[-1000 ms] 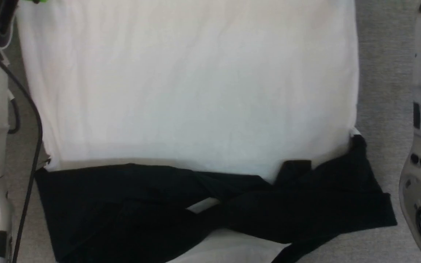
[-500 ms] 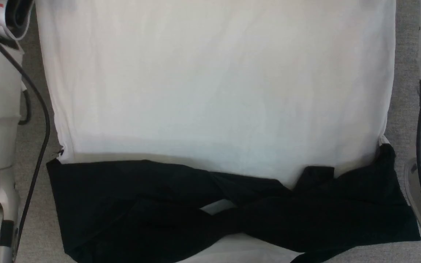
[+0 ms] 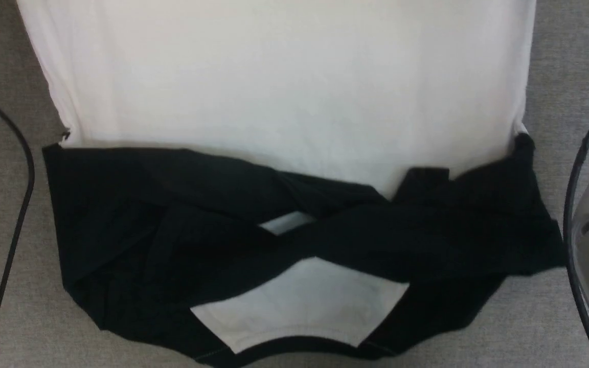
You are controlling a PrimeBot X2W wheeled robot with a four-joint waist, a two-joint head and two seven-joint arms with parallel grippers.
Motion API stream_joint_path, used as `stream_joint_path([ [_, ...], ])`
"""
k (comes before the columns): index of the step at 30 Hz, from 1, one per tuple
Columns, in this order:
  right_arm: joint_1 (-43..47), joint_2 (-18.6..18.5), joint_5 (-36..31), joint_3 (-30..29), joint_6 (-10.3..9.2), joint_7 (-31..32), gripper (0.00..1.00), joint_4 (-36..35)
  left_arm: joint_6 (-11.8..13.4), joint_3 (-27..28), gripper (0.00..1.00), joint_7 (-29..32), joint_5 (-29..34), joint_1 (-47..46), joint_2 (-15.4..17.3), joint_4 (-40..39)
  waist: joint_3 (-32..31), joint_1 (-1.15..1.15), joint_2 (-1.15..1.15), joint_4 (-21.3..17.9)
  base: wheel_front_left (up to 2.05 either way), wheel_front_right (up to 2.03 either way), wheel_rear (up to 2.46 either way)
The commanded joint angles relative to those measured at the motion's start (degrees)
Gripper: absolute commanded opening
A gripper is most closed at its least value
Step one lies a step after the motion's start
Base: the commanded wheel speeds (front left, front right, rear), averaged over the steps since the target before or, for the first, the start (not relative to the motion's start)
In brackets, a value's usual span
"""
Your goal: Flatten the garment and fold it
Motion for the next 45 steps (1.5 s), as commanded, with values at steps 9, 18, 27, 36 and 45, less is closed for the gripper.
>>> stream_joint_path([
  [9, 4.6, -0.3, 7.0, 6.0, -0.09, -11.2, 0.00, 1.0, -1.2, 1.6, 0.00, -6.1, -2.6, 5.9, 2.1, 3.2, -8.7, 0.00, 0.62, -1.5, 0.00, 0.00, 0.00],
  [18, 21.7, -6.3, 16.6, 13.9, -0.09, -15.4, 0.00, -10.2, -1.1, 2.2, 0.00, -10.3, -4.9, 25.1, 3.5, -7.6, -20.6, 0.00, 0.62, -0.4, 0.00, 0.00, 0.00],
  [27, 48.7, -11.4, 22.2, 13.3, -0.09, -11.5, 0.00, -26.9, 2.8, 2.8, 0.00, -9.4, -8.8, 52.0, 2.5, -23.6, -30.7, 0.00, 0.62, 0.7, 0.00, 0.00, 0.00],
  [36, 72.5, -10.1, 22.3, 8.9, -0.09, -3.8, 0.00, -38.7, 5.4, 2.1, 0.00, -8.2, -13.2, 72.4, 0.0, -29.4, -34.6, 0.00, 0.62, 1.6, 0.00, 0.00, 0.00],
  [45, 85.9, -4.6, 19.4, 6.0, -0.09, -1.6, 0.00, -39.5, 4.6, -0.3, 0.00, -9.5, -14.6, 79.5, -2.2, -25.9, -35.6, 0.00, 0.62, 2.0, 0.00, 0.00, 0.00],
])
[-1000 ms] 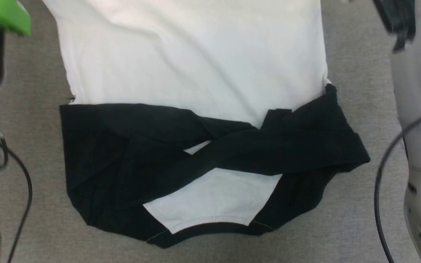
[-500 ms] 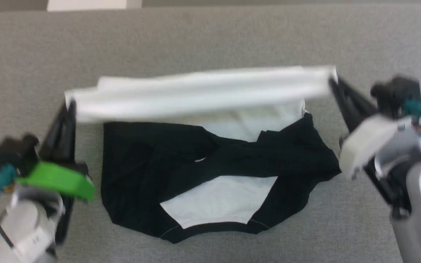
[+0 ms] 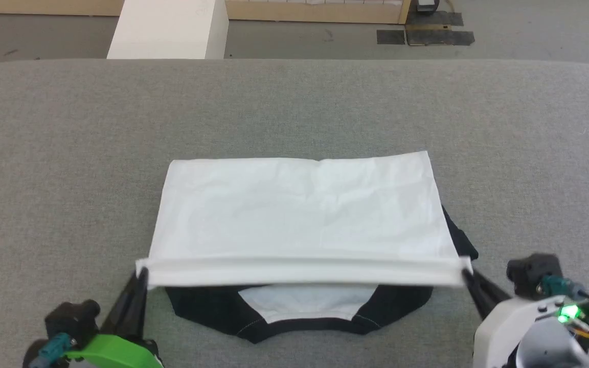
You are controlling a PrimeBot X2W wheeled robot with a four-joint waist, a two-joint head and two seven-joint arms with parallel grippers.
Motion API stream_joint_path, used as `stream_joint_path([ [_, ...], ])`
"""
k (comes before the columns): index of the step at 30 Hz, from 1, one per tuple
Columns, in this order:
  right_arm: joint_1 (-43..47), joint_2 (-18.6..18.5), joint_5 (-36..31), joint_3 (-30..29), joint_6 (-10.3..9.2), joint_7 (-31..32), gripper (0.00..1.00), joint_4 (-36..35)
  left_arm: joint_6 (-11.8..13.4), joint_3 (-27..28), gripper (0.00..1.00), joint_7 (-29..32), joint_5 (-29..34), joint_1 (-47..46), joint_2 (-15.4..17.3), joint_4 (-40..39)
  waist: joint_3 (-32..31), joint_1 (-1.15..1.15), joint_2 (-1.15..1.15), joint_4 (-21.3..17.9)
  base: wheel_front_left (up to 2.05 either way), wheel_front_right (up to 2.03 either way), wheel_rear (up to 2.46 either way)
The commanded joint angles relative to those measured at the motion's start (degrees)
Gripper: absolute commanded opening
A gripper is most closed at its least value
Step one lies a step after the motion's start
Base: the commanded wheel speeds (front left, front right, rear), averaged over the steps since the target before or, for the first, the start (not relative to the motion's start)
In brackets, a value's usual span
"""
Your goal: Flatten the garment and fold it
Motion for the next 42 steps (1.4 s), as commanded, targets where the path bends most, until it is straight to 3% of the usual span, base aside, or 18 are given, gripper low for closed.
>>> stream_joint_path([
  [1, 1.3, 0.7, -0.5, -0.4, -0.09, -0.1, 0.00, 0.9, -0.5, -0.5, 0.00, -0.4, 0.1, 0.9, -0.2, 1.1, -0.2, 0.01, 0.62, 0.2, 0.00, 0.00, 0.00],
  [5, 2.8, 1.9, -1.2, -1.1, -0.09, -1.6, 0.00, 4.9, -1.3, -2.1, 0.00, -0.4, -0.1, 1.0, -1.3, 4.7, -0.5, 0.01, 0.62, 0.3, 0.00, 0.00, 0.00],
  [6, 2.9, 2.1, -1.4, -1.3, -0.09, -2.0, 0.07, 5.8, -1.7, -2.6, 0.00, -0.1, -0.3, 0.9, -1.6, 5.6, -0.6, 0.01, 0.62, 0.4, 0.00, 0.00, 0.00],
  [7, 2.9, 2.3, -1.6, -1.4, -0.09, -2.7, 0.48, 6.8, -2.1, -3.1, 0.35, 0.3, -0.7, 0.8, -2.0, 6.7, -0.8, 0.01, 0.62, 0.5, 0.00, 0.00, 0.00],
  [8, 2.9, 2.6, -1.4, -1.5, -0.09, -3.2, 0.98, 7.6, -2.3, -3.3, 0.62, 0.4, -0.8, 0.6, -2.2, 7.5, -1.0, 0.01, 0.62, 0.6, 0.00, 0.00, 0.00],
  [9, 2.9, 2.9, -1.2, -1.6, -0.09, -3.7, 1.00, 8.6, -2.4, -3.5, 1.00, 0.3, -0.9, 0.5, -2.5, 8.4, -1.5, 0.01, 0.62, 0.7, 0.00, 0.00, 0.00],
  [14, 3.2, 4.0, 1.3, -2.8, -0.09, -6.1, 1.00, 9.8, -1.8, -3.3, 1.00, -0.4, -0.9, 0.8, -2.9, 10.0, -3.4, 0.01, 0.62, 1.3, 0.00, 0.00, 0.00],
  [22, 1.8, 4.4, 8.2, -7.5, -0.09, -12.7, 1.00, 8.6, 2.1, 1.0, 1.00, -3.0, 2.8, 0.0, -3.0, 5.8, -5.9, 0.01, 0.62, 2.4, 0.00, 0.00, 0.00],
  [27, -2.7, 4.5, 7.1, -8.8, -0.09, -14.8, 1.00, 13.4, 3.2, 3.8, 1.00, -3.2, 7.2, -3.5, -4.8, 1.8, -5.7, 0.01, 0.62, 3.1, 0.00, 0.00, 0.00],
  [33, -10.5, 4.5, 8.1, -10.7, -0.09, -13.6, 1.00, 23.8, 2.5, 5.6, 1.00, -3.2, 11.0, -8.2, -7.6, 0.9, -4.0, 0.01, 0.62, 4.2, 0.00, 0.00, 0.00],
  [42, -19.0, 4.5, 5.3, -10.1, -0.09, -6.3, 1.00, 37.0, -0.3, 7.6, 1.00, -3.2, 13.8, -12.0, -11.1, 3.2, -1.9, 0.01, 0.62, 4.7, 0.00, 0.00, 0.00],
])
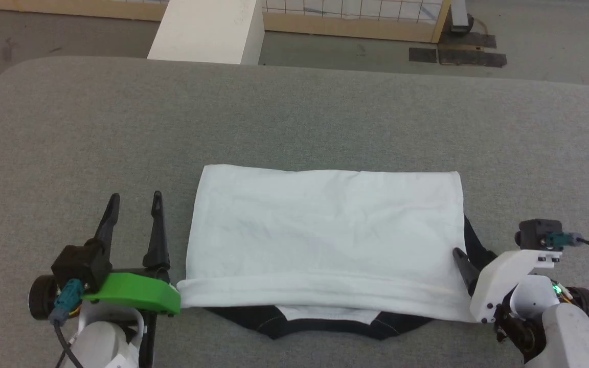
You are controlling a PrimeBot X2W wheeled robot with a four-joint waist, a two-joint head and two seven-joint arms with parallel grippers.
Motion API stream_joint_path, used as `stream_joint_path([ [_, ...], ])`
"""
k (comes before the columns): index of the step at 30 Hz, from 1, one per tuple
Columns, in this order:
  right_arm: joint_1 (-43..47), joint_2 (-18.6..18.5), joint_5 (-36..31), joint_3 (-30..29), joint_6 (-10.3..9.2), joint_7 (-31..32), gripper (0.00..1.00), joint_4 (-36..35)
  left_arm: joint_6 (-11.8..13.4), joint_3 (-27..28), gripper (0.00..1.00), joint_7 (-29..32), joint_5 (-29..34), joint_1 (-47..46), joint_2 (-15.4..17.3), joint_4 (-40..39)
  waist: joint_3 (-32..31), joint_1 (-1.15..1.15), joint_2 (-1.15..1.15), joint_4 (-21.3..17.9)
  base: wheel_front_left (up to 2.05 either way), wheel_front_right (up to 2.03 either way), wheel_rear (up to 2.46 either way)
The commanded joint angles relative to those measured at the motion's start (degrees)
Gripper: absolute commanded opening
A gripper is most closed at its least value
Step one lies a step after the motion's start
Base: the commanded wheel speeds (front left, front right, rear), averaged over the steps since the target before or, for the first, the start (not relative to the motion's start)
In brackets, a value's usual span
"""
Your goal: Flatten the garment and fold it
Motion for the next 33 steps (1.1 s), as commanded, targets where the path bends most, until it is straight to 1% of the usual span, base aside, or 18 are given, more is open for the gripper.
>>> stream_joint_path([
  [1, -0.8, 0.0, -0.7, 0.0, -0.09, 1.1, 1.00, 1.2, -0.6, 0.3, 1.00, -0.3, 0.7, -0.8, -0.7, 0.5, 0.3, 0.00, 0.63, 0.2, 0.00, 0.00, 0.00],
  [2, -1.1, 0.0, -1.1, 0.4, -0.09, 2.1, 1.00, 1.9, -0.9, 0.6, 1.00, -0.3, 0.9, -0.7, -1.0, 0.8, 0.3, 0.00, 0.63, 0.2, 0.00, 0.00, 0.00],
  [4, -1.2, 0.0, 0.1, 1.7, -0.09, 4.1, 1.00, 3.0, -1.4, 1.1, 1.00, -0.3, 1.3, -0.6, -1.6, 1.2, 0.4, 0.00, 0.63, 0.2, 0.00, 0.00, 0.00],
  [5, -1.1, 0.0, 0.4, 2.5, -0.09, 5.1, 0.78, 3.3, -1.7, 1.4, 1.00, -0.3, 1.4, -0.5, -1.8, 1.3, 0.3, 0.00, 0.63, 0.2, 0.00, 0.00, 0.00],
  [6, -0.9, 0.0, 0.8, 3.5, -0.09, 6.2, 0.48, 3.4, -1.9, 1.7, 1.00, -0.3, 1.6, -0.4, -2.0, 1.5, 0.3, 0.00, 0.63, 0.2, 0.00, 0.00, 0.00],
  [7, -0.7, 0.0, 1.4, 4.2, -0.09, 6.8, 0.22, 3.2, -2.2, 1.9, 1.00, -0.3, 1.7, -0.3, -2.2, 1.7, 0.2, 0.00, 0.63, 0.2, 0.00, 0.00, 0.00],
  [8, -0.5, 0.0, 2.1, 5.0, -0.09, 7.0, 0.00, 2.7, -2.4, 2.2, 1.00, -0.3, 1.9, -0.2, -2.4, 1.9, 0.2, 0.00, 0.63, 0.2, 0.00, 0.00, 0.00],
  [11, 0.2, 0.0, 3.4, 5.8, -0.09, 6.1, 0.00, 0.8, -3.0, 3.0, 1.00, -0.3, 2.3, 0.0, -2.9, 2.3, -0.1, 0.00, 0.63, 0.0, 0.00, 0.00, 0.00],
  [15, 1.2, 0.0, 2.8, 3.9, -0.09, 4.2, 0.00, -1.6, -3.8, 3.9, 1.00, -0.3, 2.9, 0.3, -3.4, 2.6, -0.5, 0.00, 0.63, -0.2, 0.00, 0.00, 0.00],
  [19, 2.6, 0.0, -0.4, -1.7, -0.09, 3.0, 0.00, -4.6, -4.4, 4.6, 1.00, -0.3, 3.4, 0.6, -3.9, 2.9, -0.8, 0.00, 0.63, -0.3, 0.00, 0.00, 0.00],
  [23, 4.0, 0.0, -6.9, -9.0, -0.09, 2.6, 0.00, -9.2, -4.9, 5.1, 1.00, -0.3, 3.7, 0.8, -4.3, 2.8, -0.9, 0.00, 0.63, -0.6, 0.00, 0.00, 0.00],
  [27, 5.1, 0.0, -9.9, -12.8, -0.09, 4.1, 0.00, -14.2, -5.3, 5.5, 1.00, -0.3, 4.0, 0.9, -4.7, 2.8, -0.9, 0.00, 0.63, -0.7, 0.00, 0.00, 0.00],
  [30, 6.1, 0.0, -9.8, -12.7, -0.09, 5.9, 0.00, -18.1, -5.7, 5.6, 1.00, -0.3, 4.3, 0.9, -4.9, 2.9, -1.0, 0.00, 0.63, -0.6, 0.00, 0.00, 0.00],
  [33, 7.6, 0.0, -7.0, -9.2, -0.09, 8.5, 0.00, -23.5, -6.0, 5.7, 1.00, -0.3, 4.6, 0.8, -5.2, 3.1, -0.9, 0.00, 0.63, -0.3, 0.00, 0.00, 0.00],
])
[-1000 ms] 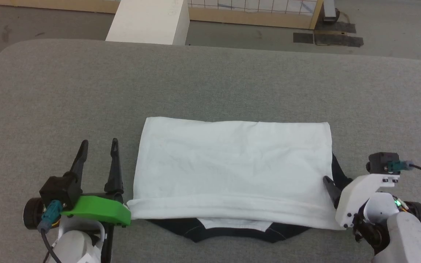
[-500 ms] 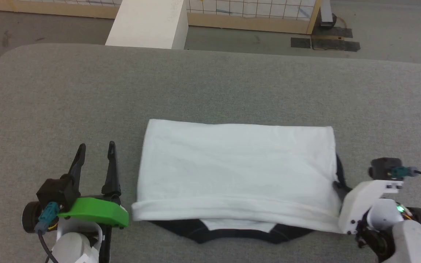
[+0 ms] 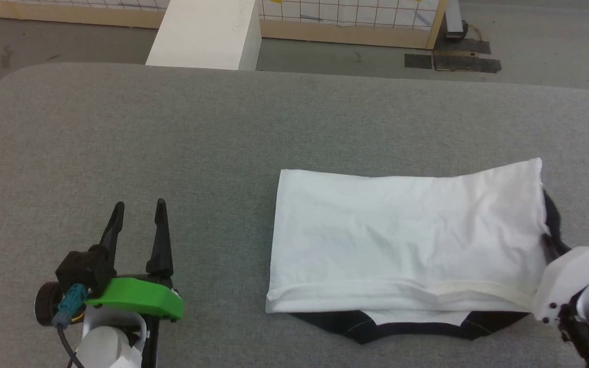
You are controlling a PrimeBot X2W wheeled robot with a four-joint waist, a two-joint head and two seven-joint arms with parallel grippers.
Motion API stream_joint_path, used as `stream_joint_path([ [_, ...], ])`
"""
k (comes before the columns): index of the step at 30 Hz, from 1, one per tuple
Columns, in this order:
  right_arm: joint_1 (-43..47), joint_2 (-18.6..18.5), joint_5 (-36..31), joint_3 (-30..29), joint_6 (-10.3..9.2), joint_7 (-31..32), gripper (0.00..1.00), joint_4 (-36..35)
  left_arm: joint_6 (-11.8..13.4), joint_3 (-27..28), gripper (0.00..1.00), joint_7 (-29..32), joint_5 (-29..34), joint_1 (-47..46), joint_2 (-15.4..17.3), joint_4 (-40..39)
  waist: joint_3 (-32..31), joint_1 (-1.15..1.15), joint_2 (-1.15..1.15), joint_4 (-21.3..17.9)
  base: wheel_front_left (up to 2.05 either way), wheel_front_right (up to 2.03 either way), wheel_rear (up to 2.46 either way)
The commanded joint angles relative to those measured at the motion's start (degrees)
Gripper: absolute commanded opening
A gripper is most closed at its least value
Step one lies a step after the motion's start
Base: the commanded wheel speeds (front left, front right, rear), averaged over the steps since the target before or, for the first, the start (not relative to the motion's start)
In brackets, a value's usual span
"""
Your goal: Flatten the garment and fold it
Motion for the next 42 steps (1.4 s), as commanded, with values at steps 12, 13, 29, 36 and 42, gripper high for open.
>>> stream_joint_path([
  [12, -3.2, 0.0, 2.4, 31.0, -0.08, 6.3, 0.00, -17.2, -1.5, -0.4, 1.00, -0.3, 0.8, -1.1, -1.5, 0.7, 2.0, 0.00, 0.62, 2.9, 0.00, 0.00, 0.00],
  [13, -4.7, 0.0, 1.7, 33.1, -0.08, 6.4, 0.00, -15.6, -1.6, -0.7, 1.00, -0.3, 0.8, -1.5, -1.6, 0.8, 2.5, 0.00, 0.62, 3.4, 0.00, 0.00, 0.00],
  [29, -18.0, 0.0, 9.3, 44.2, -0.08, 0.2, 1.00, 11.0, -2.6, -0.2, 1.00, -0.3, 1.0, -3.6, -3.2, 1.9, 6.0, 0.00, 0.62, 6.7, 0.00, 0.00, 0.00],
  [36, -15.2, 0.0, 15.7, 37.4, -0.08, -15.0, 1.00, 4.1, -2.9, 0.8, 1.00, -0.3, 1.8, -2.1, -3.4, 2.3, 3.2, 0.00, 0.62, 4.9, 0.00, 0.00, 0.00],
  [42, -5.1, 0.0, 14.9, 25.3, -0.08, -24.3, 1.00, -3.0, -3.1, 1.4, 1.00, -0.3, 2.4, -0.6, -3.3, 2.0, 0.6, 0.00, 0.62, 3.0, 0.00, 0.00, 0.00],
])
